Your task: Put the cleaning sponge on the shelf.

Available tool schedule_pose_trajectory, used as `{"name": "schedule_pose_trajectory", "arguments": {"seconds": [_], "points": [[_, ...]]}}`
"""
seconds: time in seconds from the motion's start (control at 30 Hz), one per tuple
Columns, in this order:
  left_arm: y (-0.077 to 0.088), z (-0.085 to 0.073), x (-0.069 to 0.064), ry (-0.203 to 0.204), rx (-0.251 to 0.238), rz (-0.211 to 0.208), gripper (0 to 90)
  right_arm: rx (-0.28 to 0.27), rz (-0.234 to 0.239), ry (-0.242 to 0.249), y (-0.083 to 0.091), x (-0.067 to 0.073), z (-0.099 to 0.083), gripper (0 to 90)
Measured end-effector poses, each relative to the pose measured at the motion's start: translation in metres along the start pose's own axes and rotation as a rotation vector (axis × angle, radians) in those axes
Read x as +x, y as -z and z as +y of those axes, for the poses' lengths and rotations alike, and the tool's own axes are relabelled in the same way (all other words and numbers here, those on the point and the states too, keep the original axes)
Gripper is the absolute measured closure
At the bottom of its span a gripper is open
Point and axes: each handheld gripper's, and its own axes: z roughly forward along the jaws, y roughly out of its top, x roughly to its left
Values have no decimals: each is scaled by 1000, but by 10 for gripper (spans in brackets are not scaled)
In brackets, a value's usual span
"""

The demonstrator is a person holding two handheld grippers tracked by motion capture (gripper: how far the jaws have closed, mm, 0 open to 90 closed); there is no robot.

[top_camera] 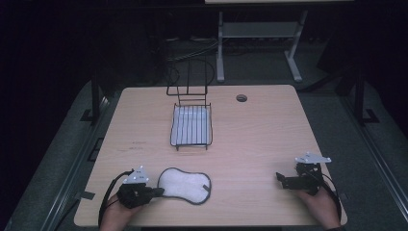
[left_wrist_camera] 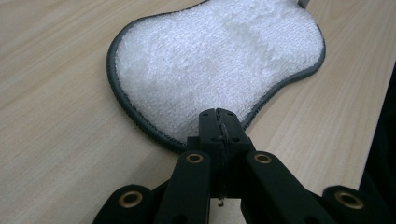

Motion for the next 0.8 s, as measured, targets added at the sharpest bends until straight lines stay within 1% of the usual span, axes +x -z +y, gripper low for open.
{"name": "schedule_pose_trajectory", "arguments": {"seconds": [0.1, 0.4, 0.6, 0.63, 0.7, 0.8], "points": [[-1, 1, 1, 7, 0, 1, 898, 0, 0, 0, 0, 0, 0, 24], [-4, 6, 6, 3, 1, 16, 898, -1, 0, 2, 0, 0, 0, 24], [-7, 11, 12, 3, -4, 28, 898, -1, 0, 1, 0, 0, 0, 24], [-7, 12, 13, -3, -3, 33, 898, -1, 0, 2, 0, 0, 0, 24], [-8, 13, 15, 3, -4, 33, 898, -1, 0, 2, 0, 0, 0, 24], [-10, 16, 17, -7, 0, 41, 898, 0, 0, 2, 0, 0, 0, 24]]}}
